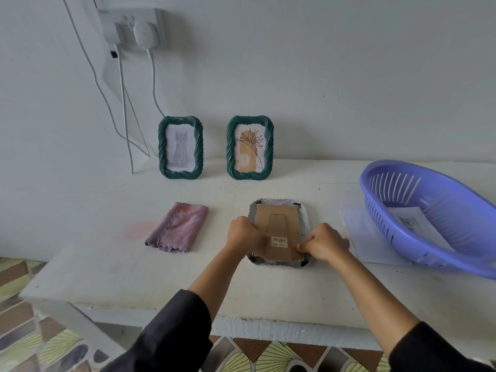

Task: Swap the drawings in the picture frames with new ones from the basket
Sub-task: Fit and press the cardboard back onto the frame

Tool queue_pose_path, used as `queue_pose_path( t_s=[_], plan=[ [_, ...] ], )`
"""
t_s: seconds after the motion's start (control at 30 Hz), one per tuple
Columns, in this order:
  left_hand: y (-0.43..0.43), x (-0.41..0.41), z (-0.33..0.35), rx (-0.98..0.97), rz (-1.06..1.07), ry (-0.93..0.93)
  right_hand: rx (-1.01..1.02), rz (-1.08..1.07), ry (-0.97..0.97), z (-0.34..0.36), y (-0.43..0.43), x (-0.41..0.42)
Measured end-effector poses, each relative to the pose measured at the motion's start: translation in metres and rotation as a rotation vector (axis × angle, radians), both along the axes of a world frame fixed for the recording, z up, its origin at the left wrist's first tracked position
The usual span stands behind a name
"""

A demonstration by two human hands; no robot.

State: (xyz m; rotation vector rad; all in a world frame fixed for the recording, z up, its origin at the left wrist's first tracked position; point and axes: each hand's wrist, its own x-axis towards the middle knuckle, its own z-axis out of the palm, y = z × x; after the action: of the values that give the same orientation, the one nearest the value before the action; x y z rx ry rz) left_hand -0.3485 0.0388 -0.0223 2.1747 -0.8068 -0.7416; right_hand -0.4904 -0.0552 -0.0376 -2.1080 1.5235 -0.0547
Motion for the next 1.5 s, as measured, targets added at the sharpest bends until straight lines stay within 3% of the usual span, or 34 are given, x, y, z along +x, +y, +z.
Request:
queue_pose_path(
  t_s=[0.5, 0.9, 1.07, 1.23, 1.37, 1.5],
  plan=[
    [0.016, 0.019, 0.003, 0.069, -0.070, 0.048, -0.136, 0.090, 0.103, 0.003, 0.011, -0.005],
    [0.023, 0.015, -0.001, 0.024, -0.089, -0.008, -0.132, 0.058, -0.075, 0.001, 0.022, -0.012],
    [0.028, 0.015, -0.003, 0.015, -0.152, -0.093, -0.122, 0.072, -0.187, 0.001, 0.029, -0.024],
    [0.036, 0.015, -0.008, -0.018, -0.288, -0.337, -0.178, 0.138, -0.227, 0.004, 0.036, -0.034],
    [0.042, 0.018, -0.006, -0.072, -0.465, -0.507, -0.286, 0.278, -0.136, 0.009, 0.033, -0.038],
    [0.045, 0.023, -0.003, -0.051, -0.590, -0.538, -0.336, 0.472, -0.024, 0.017, 0.027, -0.038]
  ],
)
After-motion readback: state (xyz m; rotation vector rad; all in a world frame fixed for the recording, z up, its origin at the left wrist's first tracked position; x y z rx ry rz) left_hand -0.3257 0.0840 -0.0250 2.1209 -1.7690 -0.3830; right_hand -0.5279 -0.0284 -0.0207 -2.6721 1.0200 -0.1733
